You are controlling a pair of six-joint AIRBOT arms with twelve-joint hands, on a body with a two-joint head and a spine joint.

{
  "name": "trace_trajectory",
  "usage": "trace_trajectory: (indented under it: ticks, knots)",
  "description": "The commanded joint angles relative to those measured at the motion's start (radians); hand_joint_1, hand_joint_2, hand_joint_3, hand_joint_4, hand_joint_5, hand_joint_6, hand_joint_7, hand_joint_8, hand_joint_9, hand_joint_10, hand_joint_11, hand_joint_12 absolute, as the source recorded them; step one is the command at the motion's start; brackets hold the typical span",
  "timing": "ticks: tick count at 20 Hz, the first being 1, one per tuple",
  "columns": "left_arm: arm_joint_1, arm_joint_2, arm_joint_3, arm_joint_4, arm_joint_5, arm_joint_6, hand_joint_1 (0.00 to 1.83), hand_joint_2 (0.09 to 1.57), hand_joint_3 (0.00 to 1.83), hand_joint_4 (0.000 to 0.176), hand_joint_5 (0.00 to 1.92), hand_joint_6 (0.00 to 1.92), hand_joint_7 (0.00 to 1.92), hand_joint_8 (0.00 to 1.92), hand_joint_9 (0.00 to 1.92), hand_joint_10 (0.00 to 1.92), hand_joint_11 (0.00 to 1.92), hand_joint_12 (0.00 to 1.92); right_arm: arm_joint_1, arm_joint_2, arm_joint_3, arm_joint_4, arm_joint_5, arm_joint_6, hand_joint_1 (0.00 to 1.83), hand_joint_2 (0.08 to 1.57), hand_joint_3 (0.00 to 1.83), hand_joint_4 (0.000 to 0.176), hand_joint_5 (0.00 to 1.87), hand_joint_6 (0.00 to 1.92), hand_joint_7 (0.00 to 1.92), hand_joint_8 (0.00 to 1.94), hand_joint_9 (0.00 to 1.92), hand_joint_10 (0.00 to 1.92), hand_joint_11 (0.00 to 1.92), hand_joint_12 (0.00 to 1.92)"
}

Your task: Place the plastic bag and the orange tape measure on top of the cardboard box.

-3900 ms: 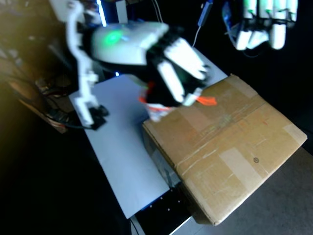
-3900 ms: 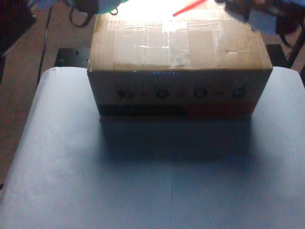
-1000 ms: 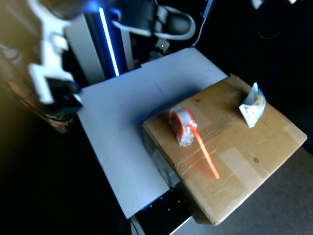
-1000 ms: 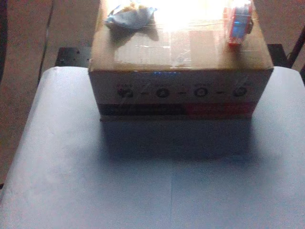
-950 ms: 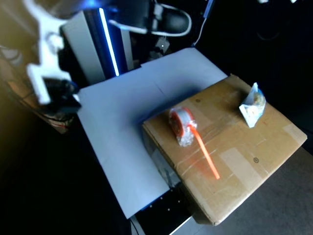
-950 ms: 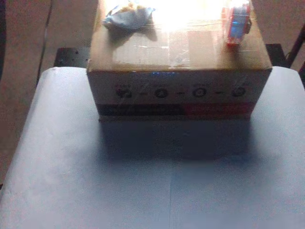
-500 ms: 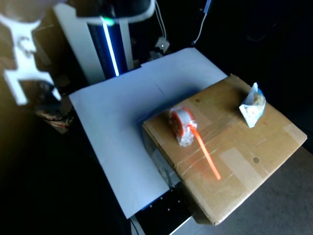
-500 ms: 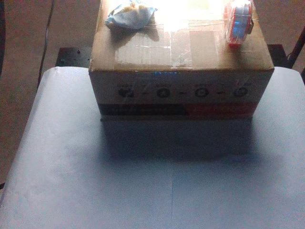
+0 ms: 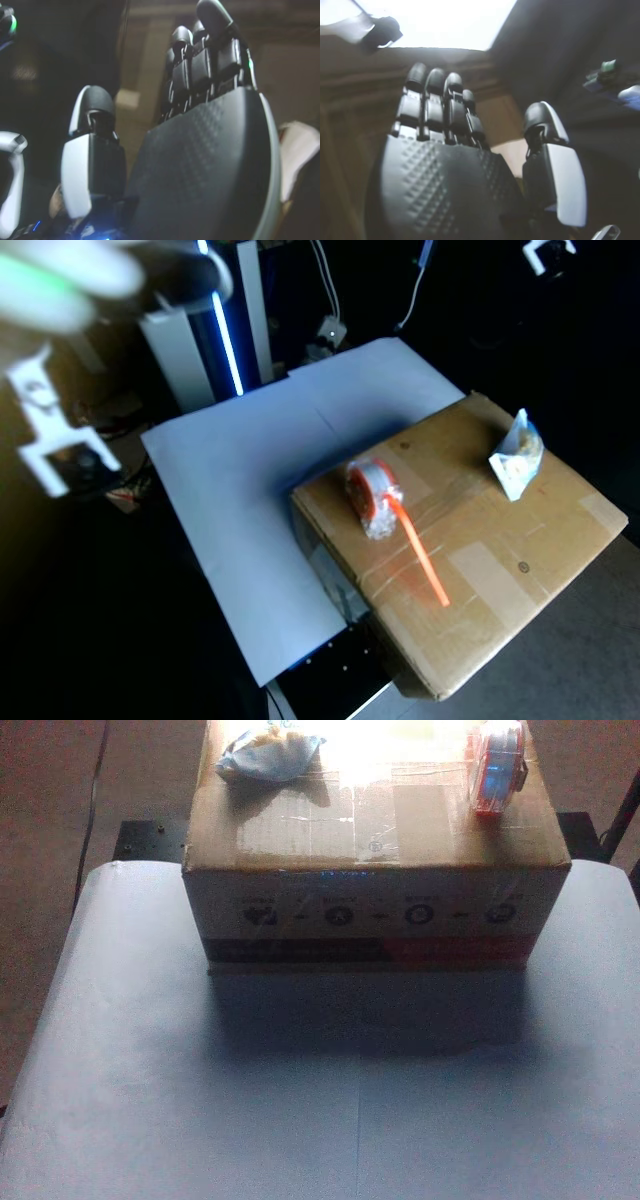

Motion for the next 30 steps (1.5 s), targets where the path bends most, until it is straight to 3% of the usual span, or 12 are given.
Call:
trace_trajectory:
  ticks: [1,3,5,9,11,16,22,24,25,26,27,30]
  knots:
    - [-0.002,-0.007,-0.002,0.036,0.099,-0.012,0.81,1.33,0.0,0.157,0.58,1.58,0.4,0.02,0.34,0.18,0.0,1.09,0.009,-0.004,-0.002,-0.055,-0.099,0.008,0.35,1.31,0.02,0.088,0.01,0.51,0.07,0.01,0.16,0.15,0.0,1.1]
    - [-0.003,-0.008,-0.017,0.08,0.099,0.011,0.7,1.41,0.0,0.172,0.46,1.73,0.53,0.51,0.19,0.9,0.0,1.26,0.011,-0.014,-0.014,-0.11,-0.099,0.007,0.76,1.33,0.02,0.05,0.09,1.13,0.29,0.16,0.26,0.44,0.04,1.31]
    - [-0.005,-0.001,-0.03,0.099,0.099,0.006,1.12,1.28,0.01,0.0,0.72,1.58,0.67,1.32,0.55,1.14,0.21,1.65,0.016,-0.01,-0.023,-0.119,-0.099,0.006,0.74,1.51,0.0,0.0,0.34,1.91,0.05,0.79,0.04,0.84,0.0,1.44]
    - [0.006,-0.011,-0.05,0.084,0.099,-0.135,0.75,1.46,0.0,0.0,0.4,1.85,0.17,1.35,0.19,1.43,0.0,1.77,0.002,0.022,-0.073,-0.107,-0.099,0.039,0.74,1.51,0.0,0.0,0.34,1.92,0.01,0.88,0.03,0.87,0.0,1.45]
    - [0.019,-0.025,-0.05,0.057,0.099,-0.179,0.62,1.48,0.0,0.12,0.37,1.88,0.17,1.18,0.22,1.31,0.1,1.6,-0.005,0.023,-0.076,-0.096,-0.099,0.056,0.74,1.51,0.0,0.0,0.34,1.92,0.01,0.89,0.03,0.87,0.0,1.45]
    - [0.035,-0.045,-0.042,0.037,0.099,-0.224,0.62,1.52,0.0,0.028,0.34,1.92,0.33,0.99,0.39,1.11,0.27,1.47,-0.019,0.009,-0.086,-0.064,-0.099,0.073,0.74,1.51,0.0,0.0,0.34,1.92,0.01,0.89,0.03,0.87,0.0,1.45]
    - [0.035,-0.051,-0.041,0.034,0.099,-0.23,0.66,1.47,0.0,0.086,0.39,1.86,0.31,1.21,0.32,1.32,0.06,1.74,-0.019,0.003,-0.086,-0.059,-0.099,0.078,0.74,1.51,0.0,0.0,0.34,1.92,0.01,0.9,0.03,0.87,0.0,1.45]
    - [0.035,-0.052,-0.041,0.034,0.099,-0.232,0.53,1.4,0.0,0.0,0.0,1.16,0.04,0.99,0.0,1.17,0.0,1.57,-0.019,0.002,-0.086,-0.058,-0.099,0.079,0.74,1.51,0.0,0.0,0.34,1.92,0.01,0.9,0.03,0.87,0.0,1.45]
    - [0.035,-0.052,-0.04,0.034,0.099,-0.232,0.53,1.49,0.0,0.117,0.26,1.77,0.1,1.24,0.05,1.42,0.0,1.77,-0.019,0.001,-0.086,-0.058,-0.099,0.08,0.74,1.51,0.0,0.0,0.34,1.92,0.01,0.9,0.03,0.87,0.0,1.45]
    - [0.035,-0.053,-0.04,0.033,0.099,-0.232,0.55,1.42,0.0,0.0,0.01,1.4,0.08,1.28,0.1,1.45,0.0,1.78,-0.019,0.0,-0.086,-0.058,-0.099,0.08,0.74,1.51,0.0,0.0,0.34,1.92,0.01,0.9,0.03,0.87,0.0,1.45]
    - [0.035,-0.053,-0.04,0.033,0.099,-0.232,0.52,1.5,0.01,0.16,0.31,1.9,0.08,1.31,0.08,1.48,0.0,1.79,-0.019,0.0,-0.086,-0.058,-0.099,0.082,0.74,1.51,0.0,0.0,0.34,1.92,0.01,0.9,0.03,0.87,0.0,1.45]
    - [0.036,-0.055,-0.039,0.032,0.099,-0.233,0.64,1.46,0.0,0.13,0.4,1.84,0.22,1.42,0.19,1.52,0.0,1.82,-0.019,-0.001,-0.086,-0.057,-0.099,0.082,0.74,1.51,0.0,0.0,0.34,1.92,0.01,0.9,0.03,0.87,0.0,1.45]
